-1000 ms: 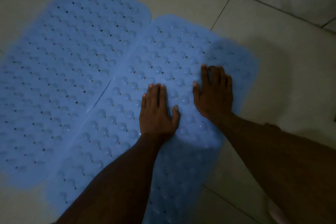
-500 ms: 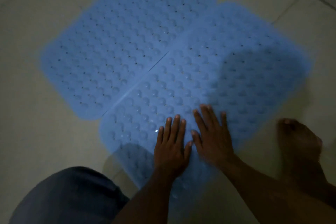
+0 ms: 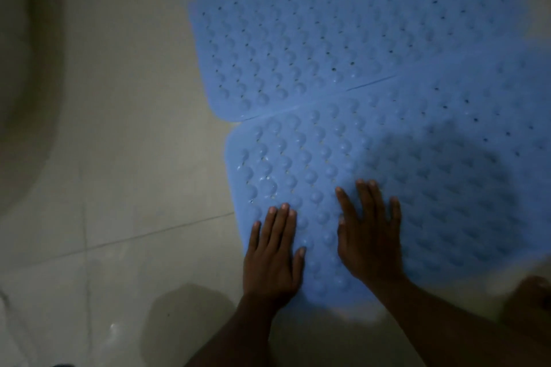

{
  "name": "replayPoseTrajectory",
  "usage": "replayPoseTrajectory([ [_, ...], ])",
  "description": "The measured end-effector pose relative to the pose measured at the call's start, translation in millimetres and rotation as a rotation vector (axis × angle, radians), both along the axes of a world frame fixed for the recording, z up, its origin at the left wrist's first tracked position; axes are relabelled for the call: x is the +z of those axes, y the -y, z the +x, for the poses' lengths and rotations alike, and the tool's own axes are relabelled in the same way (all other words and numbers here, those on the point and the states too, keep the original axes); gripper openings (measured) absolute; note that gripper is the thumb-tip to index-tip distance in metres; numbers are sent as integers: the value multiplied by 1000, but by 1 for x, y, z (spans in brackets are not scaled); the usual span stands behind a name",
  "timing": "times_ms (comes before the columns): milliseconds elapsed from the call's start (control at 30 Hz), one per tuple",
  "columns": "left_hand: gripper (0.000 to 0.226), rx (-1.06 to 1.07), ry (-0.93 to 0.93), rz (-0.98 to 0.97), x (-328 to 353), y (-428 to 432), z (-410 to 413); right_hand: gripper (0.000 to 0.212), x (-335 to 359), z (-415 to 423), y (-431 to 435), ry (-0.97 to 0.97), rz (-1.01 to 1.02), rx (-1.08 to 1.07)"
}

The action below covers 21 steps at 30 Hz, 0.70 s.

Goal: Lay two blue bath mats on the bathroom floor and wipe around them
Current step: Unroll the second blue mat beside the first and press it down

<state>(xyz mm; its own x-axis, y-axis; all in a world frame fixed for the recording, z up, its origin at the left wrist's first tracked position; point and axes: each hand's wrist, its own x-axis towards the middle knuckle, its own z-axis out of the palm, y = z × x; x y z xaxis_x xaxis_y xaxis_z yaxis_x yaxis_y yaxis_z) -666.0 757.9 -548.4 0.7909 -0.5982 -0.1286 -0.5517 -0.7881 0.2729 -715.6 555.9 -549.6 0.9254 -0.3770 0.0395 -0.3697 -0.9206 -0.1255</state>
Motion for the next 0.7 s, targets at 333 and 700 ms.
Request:
replayPoseTrajectory([
  [333, 80, 188, 33, -96, -2, 7, -11, 58, -5, -1, 0, 49, 4, 17],
  [700, 71, 417, -88, 57, 35, 48, -5, 57, 18, 17, -3, -24, 89, -22],
])
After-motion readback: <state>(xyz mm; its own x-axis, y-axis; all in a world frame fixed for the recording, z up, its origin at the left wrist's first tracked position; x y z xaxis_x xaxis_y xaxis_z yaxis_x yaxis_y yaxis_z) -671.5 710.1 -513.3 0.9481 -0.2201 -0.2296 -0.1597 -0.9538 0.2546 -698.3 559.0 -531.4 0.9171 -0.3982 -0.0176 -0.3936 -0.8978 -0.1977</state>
